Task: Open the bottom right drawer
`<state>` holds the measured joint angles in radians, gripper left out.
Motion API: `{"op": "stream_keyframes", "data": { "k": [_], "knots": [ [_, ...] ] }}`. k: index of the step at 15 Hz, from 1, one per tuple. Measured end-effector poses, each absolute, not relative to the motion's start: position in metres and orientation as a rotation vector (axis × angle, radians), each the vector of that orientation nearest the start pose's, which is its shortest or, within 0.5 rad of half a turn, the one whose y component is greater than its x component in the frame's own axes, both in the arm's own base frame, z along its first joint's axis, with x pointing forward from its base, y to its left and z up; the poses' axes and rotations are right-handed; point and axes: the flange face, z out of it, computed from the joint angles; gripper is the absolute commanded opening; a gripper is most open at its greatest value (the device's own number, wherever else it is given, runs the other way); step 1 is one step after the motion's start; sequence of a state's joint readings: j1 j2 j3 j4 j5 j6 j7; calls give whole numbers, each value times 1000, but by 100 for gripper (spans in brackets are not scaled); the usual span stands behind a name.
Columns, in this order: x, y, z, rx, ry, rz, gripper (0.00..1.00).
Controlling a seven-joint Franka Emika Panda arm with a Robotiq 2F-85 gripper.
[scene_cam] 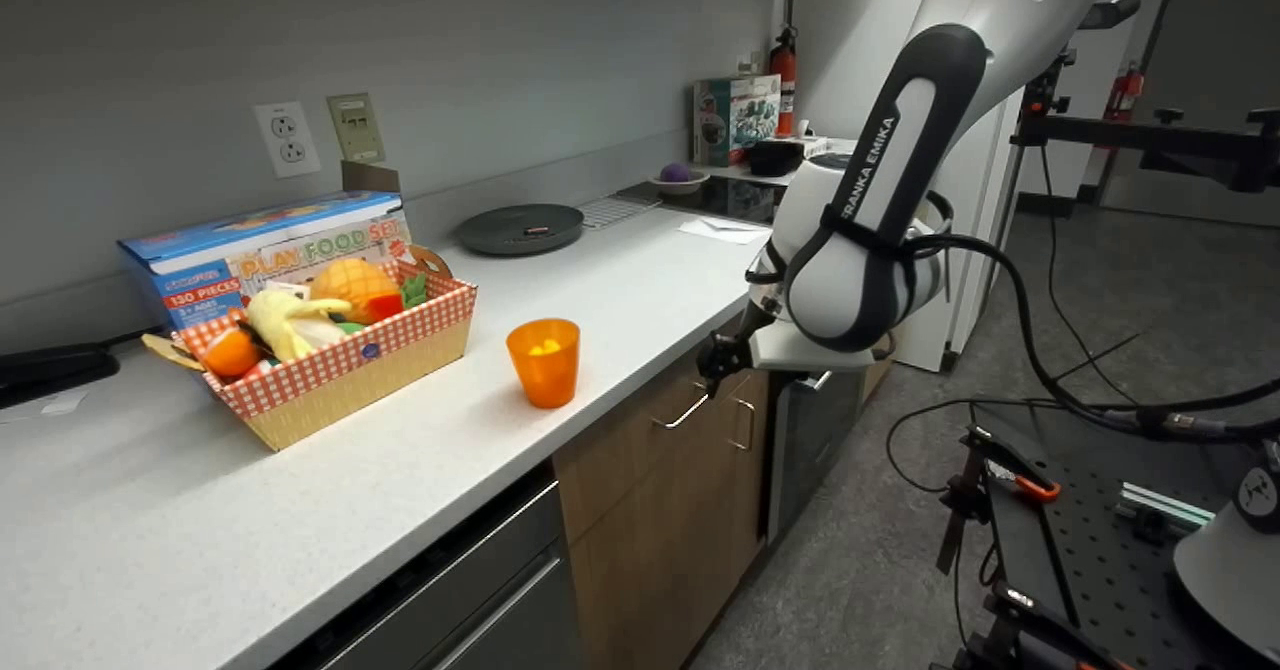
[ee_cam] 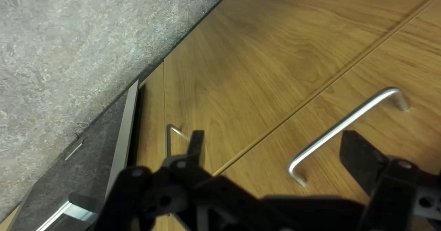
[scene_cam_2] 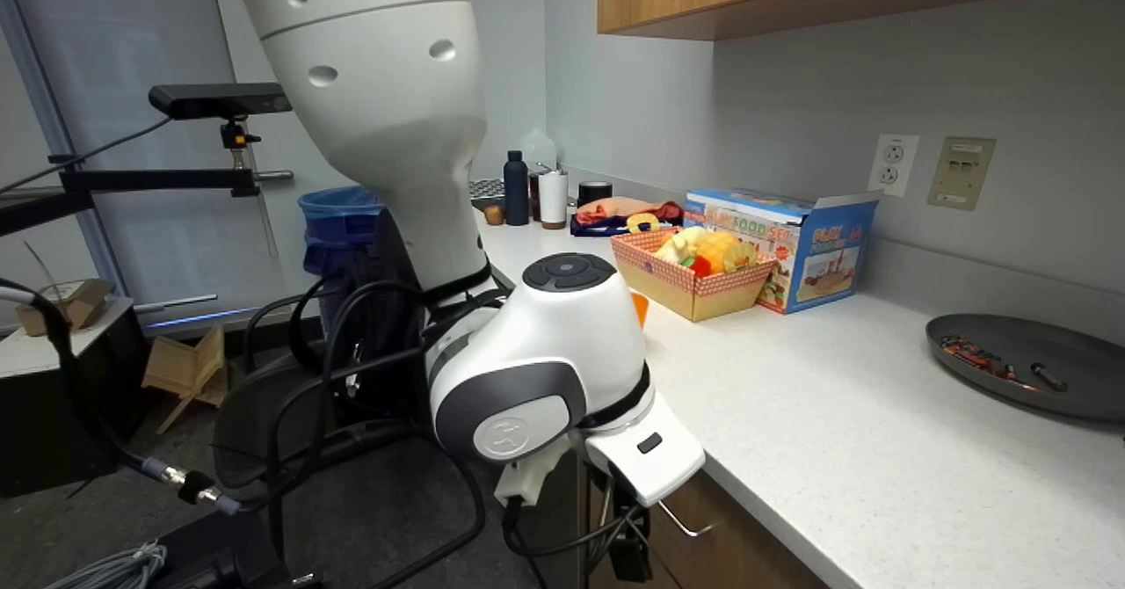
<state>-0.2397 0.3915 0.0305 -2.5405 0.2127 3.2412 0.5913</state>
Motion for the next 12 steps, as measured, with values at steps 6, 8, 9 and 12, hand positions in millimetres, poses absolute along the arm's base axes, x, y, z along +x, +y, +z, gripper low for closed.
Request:
{"op": "stream_keyframes", "data": {
  "k": [6,8,9,12],
  "knots": [
    [465,-127,135,-2587,1524,-510,100],
    [470,-126,130,-2563,1535,-529,100],
    [472,-125,128,-2555,1536,-539,100],
    [477,-123,125,-2533,1536,-567,100]
  ]
}}
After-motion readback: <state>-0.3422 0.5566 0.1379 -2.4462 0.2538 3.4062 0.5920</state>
